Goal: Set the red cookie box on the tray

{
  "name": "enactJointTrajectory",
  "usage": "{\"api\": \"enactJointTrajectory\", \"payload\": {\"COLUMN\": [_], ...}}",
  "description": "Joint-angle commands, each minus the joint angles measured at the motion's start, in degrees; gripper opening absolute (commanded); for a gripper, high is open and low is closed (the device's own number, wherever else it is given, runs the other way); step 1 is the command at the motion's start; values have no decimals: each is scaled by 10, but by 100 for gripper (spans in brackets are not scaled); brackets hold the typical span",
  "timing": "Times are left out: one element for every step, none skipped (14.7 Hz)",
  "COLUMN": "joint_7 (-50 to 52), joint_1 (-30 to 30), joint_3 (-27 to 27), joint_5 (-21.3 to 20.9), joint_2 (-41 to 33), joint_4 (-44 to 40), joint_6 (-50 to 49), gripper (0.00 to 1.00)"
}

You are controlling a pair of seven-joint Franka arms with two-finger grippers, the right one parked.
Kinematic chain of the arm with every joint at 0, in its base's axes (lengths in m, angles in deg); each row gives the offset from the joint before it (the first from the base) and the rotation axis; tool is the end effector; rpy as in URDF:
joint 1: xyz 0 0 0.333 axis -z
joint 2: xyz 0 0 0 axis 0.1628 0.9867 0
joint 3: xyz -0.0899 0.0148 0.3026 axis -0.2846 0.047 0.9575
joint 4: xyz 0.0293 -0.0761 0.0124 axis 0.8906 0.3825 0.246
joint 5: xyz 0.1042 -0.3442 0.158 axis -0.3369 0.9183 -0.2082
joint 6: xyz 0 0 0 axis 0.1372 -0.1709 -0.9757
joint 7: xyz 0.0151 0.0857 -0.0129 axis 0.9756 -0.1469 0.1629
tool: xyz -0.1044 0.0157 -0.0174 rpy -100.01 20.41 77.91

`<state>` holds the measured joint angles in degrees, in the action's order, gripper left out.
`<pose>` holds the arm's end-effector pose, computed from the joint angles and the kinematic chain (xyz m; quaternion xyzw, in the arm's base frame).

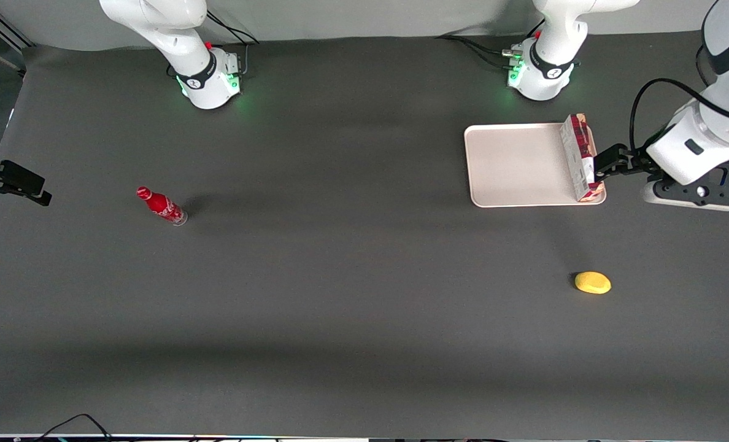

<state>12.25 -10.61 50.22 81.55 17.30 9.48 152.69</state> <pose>0.5520 -0.0717 0.5735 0.9975 -0.0591 -0.0362 0.0167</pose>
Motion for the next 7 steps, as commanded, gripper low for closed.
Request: {"api": "enactJointTrajectory", "payload": {"joint_7": [0, -16, -28, -31, -31, -26, -22], "joint_1": [31, 34, 34, 33, 34, 33, 33], "joint_3": [29, 46, 48, 48, 48, 47, 44], "joint_5": [-17, -19, -19, -20, -20, -20, -18], "joint_2": [14, 10, 7, -10, -38, -56, -53], "joint_4": [-23, -22, -16, 7, 41, 71, 62], "joint_6": [-5, -6, -8, -2, 19, 39, 37], "gripper": [100, 100, 100, 100, 100, 100, 100]}}
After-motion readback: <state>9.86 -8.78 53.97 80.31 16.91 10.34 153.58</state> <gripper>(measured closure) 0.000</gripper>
